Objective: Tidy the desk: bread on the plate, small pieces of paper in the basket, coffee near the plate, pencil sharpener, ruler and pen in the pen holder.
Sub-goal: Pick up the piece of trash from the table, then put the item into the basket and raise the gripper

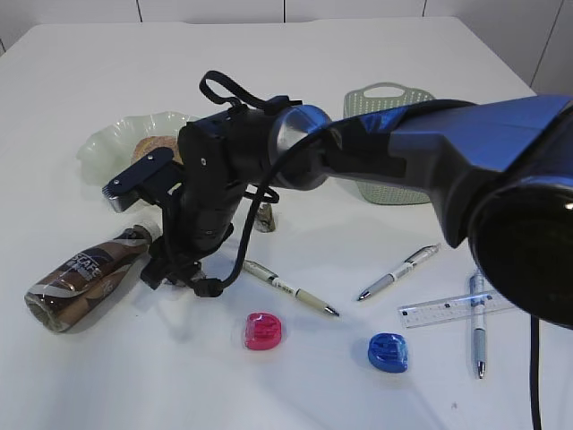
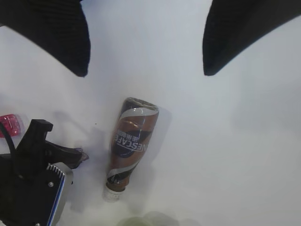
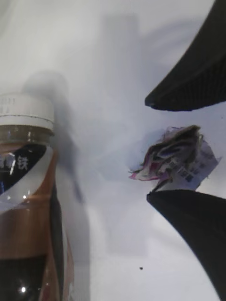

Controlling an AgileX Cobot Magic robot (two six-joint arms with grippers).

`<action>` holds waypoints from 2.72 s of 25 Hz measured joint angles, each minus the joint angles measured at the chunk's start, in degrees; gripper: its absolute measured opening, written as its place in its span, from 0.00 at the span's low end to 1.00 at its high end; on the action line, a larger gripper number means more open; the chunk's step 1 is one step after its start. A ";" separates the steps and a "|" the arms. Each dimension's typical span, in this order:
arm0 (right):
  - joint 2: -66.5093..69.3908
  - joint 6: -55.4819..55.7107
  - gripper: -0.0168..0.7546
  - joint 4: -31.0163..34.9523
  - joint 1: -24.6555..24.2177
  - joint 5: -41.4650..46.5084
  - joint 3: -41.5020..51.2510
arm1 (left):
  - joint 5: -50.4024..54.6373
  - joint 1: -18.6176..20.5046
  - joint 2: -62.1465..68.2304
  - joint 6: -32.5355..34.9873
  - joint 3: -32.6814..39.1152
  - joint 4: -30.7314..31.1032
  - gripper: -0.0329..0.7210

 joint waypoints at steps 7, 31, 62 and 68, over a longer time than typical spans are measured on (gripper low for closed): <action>1.20 0.00 0.58 0.23 0.00 -0.25 -0.13 | 0.00 0.00 0.00 0.00 0.00 0.00 0.74; 1.48 0.00 0.04 0.26 0.00 -0.25 -0.13 | 0.00 0.00 0.00 0.00 0.00 0.00 0.74; -0.42 6.53 0.04 -9.00 -4.27 25.66 -30.65 | -0.41 0.00 0.00 -0.10 0.00 -3.43 0.74; -0.42 7.44 0.04 -5.43 -10.87 27.21 -30.65 | -0.53 0.00 0.00 -0.10 0.00 -4.65 0.74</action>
